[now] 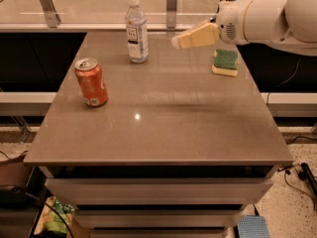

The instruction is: Knock blue plastic bottle over

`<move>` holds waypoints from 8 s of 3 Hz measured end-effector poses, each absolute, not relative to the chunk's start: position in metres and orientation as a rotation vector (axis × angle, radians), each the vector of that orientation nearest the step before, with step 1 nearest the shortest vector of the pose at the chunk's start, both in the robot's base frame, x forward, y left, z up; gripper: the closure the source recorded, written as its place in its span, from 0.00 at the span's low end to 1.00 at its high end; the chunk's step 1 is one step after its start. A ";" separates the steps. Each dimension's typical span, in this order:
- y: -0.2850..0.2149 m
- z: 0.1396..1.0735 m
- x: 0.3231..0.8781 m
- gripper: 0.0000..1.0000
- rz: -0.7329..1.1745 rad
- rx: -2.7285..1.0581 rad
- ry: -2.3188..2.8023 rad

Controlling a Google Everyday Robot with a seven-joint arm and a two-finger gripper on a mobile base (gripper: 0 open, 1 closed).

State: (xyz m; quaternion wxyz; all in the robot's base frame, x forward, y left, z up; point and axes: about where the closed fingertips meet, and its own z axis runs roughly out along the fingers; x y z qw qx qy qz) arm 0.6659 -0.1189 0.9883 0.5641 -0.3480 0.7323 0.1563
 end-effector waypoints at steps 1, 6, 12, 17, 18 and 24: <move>-0.106 0.981 0.690 0.00 0.392 -0.818 1.709; -0.017 0.946 0.767 0.00 0.596 -0.817 1.550; 0.054 0.912 0.783 0.64 0.762 -0.884 1.554; 0.037 0.919 0.772 1.00 0.684 -0.884 1.651; 0.018 0.920 0.767 1.00 0.642 -0.855 1.704; -0.065 0.956 0.721 1.00 0.390 -0.789 2.040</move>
Offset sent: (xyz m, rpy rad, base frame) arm 0.0726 0.0372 -0.0235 0.0899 -0.0304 0.0474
